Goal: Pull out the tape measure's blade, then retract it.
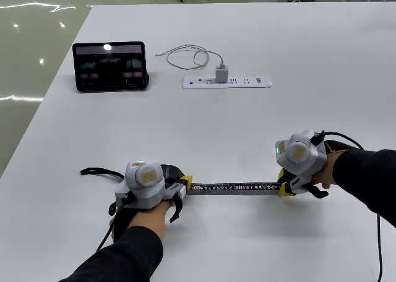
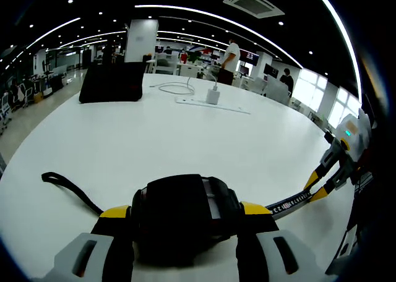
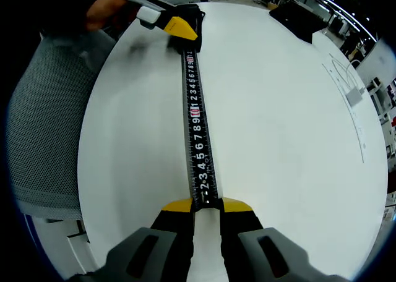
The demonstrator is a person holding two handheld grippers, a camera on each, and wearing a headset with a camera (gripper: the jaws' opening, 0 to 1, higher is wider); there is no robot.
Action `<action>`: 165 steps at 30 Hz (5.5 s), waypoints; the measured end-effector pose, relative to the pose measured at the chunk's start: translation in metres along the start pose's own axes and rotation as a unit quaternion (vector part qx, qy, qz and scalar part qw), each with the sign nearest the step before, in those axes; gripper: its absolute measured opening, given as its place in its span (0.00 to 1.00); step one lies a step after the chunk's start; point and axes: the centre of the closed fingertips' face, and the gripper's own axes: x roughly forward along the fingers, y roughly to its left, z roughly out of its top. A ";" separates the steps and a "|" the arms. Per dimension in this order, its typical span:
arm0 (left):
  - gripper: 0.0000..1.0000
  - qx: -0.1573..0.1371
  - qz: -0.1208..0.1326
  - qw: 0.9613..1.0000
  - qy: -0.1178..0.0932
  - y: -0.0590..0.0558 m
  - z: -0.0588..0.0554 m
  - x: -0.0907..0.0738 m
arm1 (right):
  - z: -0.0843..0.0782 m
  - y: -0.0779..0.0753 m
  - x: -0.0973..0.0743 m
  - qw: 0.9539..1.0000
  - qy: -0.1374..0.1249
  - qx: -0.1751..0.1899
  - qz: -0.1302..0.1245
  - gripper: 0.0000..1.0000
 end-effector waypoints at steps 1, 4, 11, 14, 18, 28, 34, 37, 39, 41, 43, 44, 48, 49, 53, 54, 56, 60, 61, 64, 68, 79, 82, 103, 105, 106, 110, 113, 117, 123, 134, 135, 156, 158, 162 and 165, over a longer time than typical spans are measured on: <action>0.63 0.000 0.000 1.000 0.000 0.000 0.000 0.000 | 0.000 0.000 0.000 1.000 0.000 0.001 0.000 0.11; 0.63 0.000 -0.001 1.000 0.002 0.000 0.000 0.000 | 0.001 0.000 0.001 1.000 -0.001 0.003 0.001 0.11; 0.63 -0.002 -0.002 1.000 0.003 -0.001 0.000 0.000 | 0.005 0.001 0.003 1.000 -0.001 0.006 0.000 0.11; 0.63 -0.002 -0.002 1.000 0.004 -0.001 0.000 0.000 | 0.006 0.000 0.003 1.000 -0.002 0.010 -0.001 0.11; 0.63 -0.003 -0.003 1.000 0.006 -0.001 0.000 0.001 | 0.009 0.001 0.004 1.000 -0.003 0.011 -0.001 0.11; 0.63 -0.005 -0.006 1.000 0.007 -0.001 -0.001 0.001 | 0.017 0.003 0.007 1.000 -0.007 0.010 -0.003 0.11; 0.63 -0.005 -0.007 1.000 0.008 -0.001 -0.001 0.001 | 0.030 0.006 0.011 1.000 -0.019 0.012 -0.002 0.11; 0.63 -0.005 -0.007 1.000 0.010 -0.001 -0.002 0.001 | 0.036 0.006 0.014 1.000 -0.022 0.011 0.000 0.11; 0.63 -0.005 -0.007 1.000 0.011 -0.001 -0.002 0.001 | 0.040 0.006 0.015 1.000 -0.024 0.010 0.001 0.11; 0.63 -0.005 -0.007 1.000 0.011 -0.001 -0.002 0.001 | 0.046 0.009 0.017 0.999 -0.034 0.005 0.002 0.11; 0.63 -0.006 -0.007 1.000 0.012 -0.001 -0.002 0.001 | 0.051 0.009 0.019 0.999 -0.034 0.005 0.002 0.11; 0.63 -0.006 -0.007 1.000 0.012 -0.001 -0.002 0.001 | 0.053 0.009 0.020 0.999 -0.035 0.004 0.003 0.11; 0.63 -0.006 -0.007 1.000 0.013 -0.001 -0.002 0.001 | 0.057 0.009 0.021 0.999 -0.037 0.004 0.005 0.11; 0.63 -0.006 -0.007 1.000 0.013 -0.001 -0.002 0.001 | 0.058 0.010 0.022 0.999 -0.037 0.004 0.005 0.11; 0.63 -0.006 -0.006 1.000 0.014 -0.001 -0.002 0.001 | 0.062 0.010 0.023 0.999 -0.038 0.001 0.006 0.11; 0.63 -0.006 -0.006 1.000 0.014 -0.001 -0.002 0.001 | 0.062 0.010 0.023 0.999 -0.039 0.001 0.006 0.11; 0.63 -0.007 -0.006 1.000 0.014 -0.001 -0.002 0.001 | 0.063 0.010 0.023 0.999 -0.038 0.000 0.006 0.11; 0.63 -0.007 -0.005 1.000 0.014 0.000 -0.002 0.001 | 0.066 0.009 0.023 0.999 -0.043 0.010 0.005 0.11; 0.63 -0.007 -0.005 1.000 0.014 0.000 -0.002 0.001 | 0.067 0.009 0.023 0.999 -0.045 0.011 0.005 0.11; 0.63 -0.007 -0.002 1.000 0.009 -0.001 -0.001 0.001 | 0.068 0.010 0.024 0.999 -0.046 0.010 0.003 0.11; 0.63 -0.009 -0.002 1.000 0.011 0.000 -0.001 0.001 | 0.071 0.010 0.024 0.999 -0.046 0.007 0.003 0.11; 0.63 -0.011 -0.004 1.000 0.015 -0.001 -0.002 0.001 | 0.079 0.010 0.027 0.999 -0.050 0.008 0.002 0.11; 0.63 -0.011 -0.003 1.000 0.015 -0.001 -0.002 0.001 | 0.081 0.010 0.028 0.998 -0.057 0.018 0.000 0.11; 0.63 -0.013 -0.005 1.000 0.022 0.000 -0.003 0.001 | 0.098 0.011 0.032 0.997 -0.078 0.028 0.000 0.11; 0.63 -0.014 -0.005 1.000 0.022 0.000 -0.003 0.001 | 0.100 0.012 0.032 0.996 -0.080 0.026 -0.001 0.11; 0.63 -0.014 -0.005 1.000 0.022 0.000 -0.003 0.001 | 0.101 0.012 0.032 0.996 -0.080 0.025 -0.001 0.11; 0.63 -0.017 -0.006 1.000 0.025 0.000 -0.003 0.001 | 0.104 0.013 0.033 0.996 -0.081 0.026 -0.001 0.11; 0.63 -0.019 -0.007 0.999 0.027 0.000 -0.003 0.001 | 0.106 0.014 0.033 0.996 -0.084 0.026 -0.002 0.11; 0.63 -0.020 -0.009 0.999 0.029 0.000 -0.003 0.001 | 0.109 0.014 0.033 0.996 -0.085 0.025 -0.002 0.11; 0.63 -0.021 -0.009 0.999 0.031 0.000 -0.003 0.002 | 0.113 0.014 0.035 0.996 -0.086 0.020 -0.001 0.11; 0.63 -0.024 -0.011 0.999 0.031 0.000 -0.003 0.002 | 0.120 0.015 0.038 0.996 -0.087 0.021 -0.001 0.11; 0.63 -0.024 -0.011 0.999 0.031 0.000 -0.003 0.002 | 0.121 0.015 0.038 0.996 -0.086 0.022 -0.002 0.11; 0.63 -0.023 -0.011 0.999 0.036 0.000 -0.004 0.002 | 0.136 0.017 0.043 0.996 -0.094 0.006 0.005 0.11; 0.63 -0.024 -0.011 0.999 0.036 0.000 -0.004 0.002 | 0.138 0.018 0.044 0.995 -0.096 -0.003 0.007 0.11; 0.63 -0.025 -0.009 0.999 0.036 -0.001 -0.004 0.001 | 0.140 0.017 0.045 0.995 -0.099 -0.002 0.008 0.11; 0.63 -0.026 -0.007 0.999 0.035 0.000 -0.003 0.001 | 0.142 0.016 0.046 0.995 -0.099 0.004 0.009 0.11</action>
